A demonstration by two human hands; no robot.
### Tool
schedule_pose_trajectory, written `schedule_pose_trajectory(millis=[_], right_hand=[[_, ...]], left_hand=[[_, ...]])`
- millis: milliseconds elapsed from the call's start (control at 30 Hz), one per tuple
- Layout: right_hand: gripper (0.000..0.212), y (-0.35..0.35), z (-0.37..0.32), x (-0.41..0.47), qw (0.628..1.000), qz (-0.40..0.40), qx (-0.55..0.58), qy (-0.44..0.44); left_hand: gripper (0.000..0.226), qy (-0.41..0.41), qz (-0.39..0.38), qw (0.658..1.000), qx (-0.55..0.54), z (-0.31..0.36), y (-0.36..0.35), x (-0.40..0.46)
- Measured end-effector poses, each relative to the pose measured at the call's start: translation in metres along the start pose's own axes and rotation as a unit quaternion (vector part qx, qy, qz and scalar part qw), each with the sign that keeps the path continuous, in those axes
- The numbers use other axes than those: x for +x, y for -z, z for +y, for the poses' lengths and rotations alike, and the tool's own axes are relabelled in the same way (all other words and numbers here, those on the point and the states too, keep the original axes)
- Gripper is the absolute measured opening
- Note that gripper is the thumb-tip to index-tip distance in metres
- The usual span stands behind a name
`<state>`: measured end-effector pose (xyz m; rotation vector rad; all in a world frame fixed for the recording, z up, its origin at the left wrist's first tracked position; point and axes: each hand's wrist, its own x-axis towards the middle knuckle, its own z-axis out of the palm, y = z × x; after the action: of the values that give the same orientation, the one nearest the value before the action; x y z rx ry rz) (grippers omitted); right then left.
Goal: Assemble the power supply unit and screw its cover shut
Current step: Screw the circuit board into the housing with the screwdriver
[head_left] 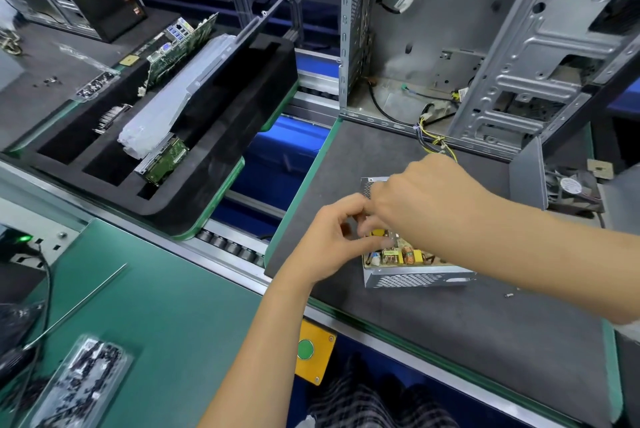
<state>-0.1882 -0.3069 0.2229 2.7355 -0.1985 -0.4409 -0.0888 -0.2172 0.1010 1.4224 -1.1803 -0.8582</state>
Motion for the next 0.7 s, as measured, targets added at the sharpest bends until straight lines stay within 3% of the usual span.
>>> schedule_pose_trajectory(millis=[100, 200, 300, 433, 600, 700], right_hand=[[0.039, -0.005, 0.006, 0.001, 1.0, 0.014, -0.022, -0.009], [0.011, -0.007, 0.011, -0.005, 0.998, 0.012, 0.055, 0.031], [0.039, -0.007, 0.014, -0.006, 0.993, -0.012, 0.105, 0.052], [0.008, -0.003, 0.012, -0.006, 0.997, 0.005, 0.05, 0.057], [0.042, -0.007, 0.009, -0.001, 0.999, 0.004, -0.032, 0.002], [0.039, -0.008, 0.01, -0.004, 1.0, 0.02, -0.011, 0.0]], left_hand=[[0.022, -0.016, -0.024, 1.0, 0.013, 0.003, 0.003, 0.001], [0.022, -0.005, -0.039, 0.999, 0.025, 0.004, 0.008, 0.0], [0.034, 0.015, -0.04, 0.999, 0.018, 0.003, 0.014, 0.0], [0.033, 0.038, -0.049, 0.998, -0.013, 0.0, 0.008, -0.001], [0.026, 0.009, -0.028, 1.0, 0.001, -0.001, -0.002, 0.003], [0.017, 0.014, -0.047, 0.999, 0.004, -0.002, 0.001, 0.004]])
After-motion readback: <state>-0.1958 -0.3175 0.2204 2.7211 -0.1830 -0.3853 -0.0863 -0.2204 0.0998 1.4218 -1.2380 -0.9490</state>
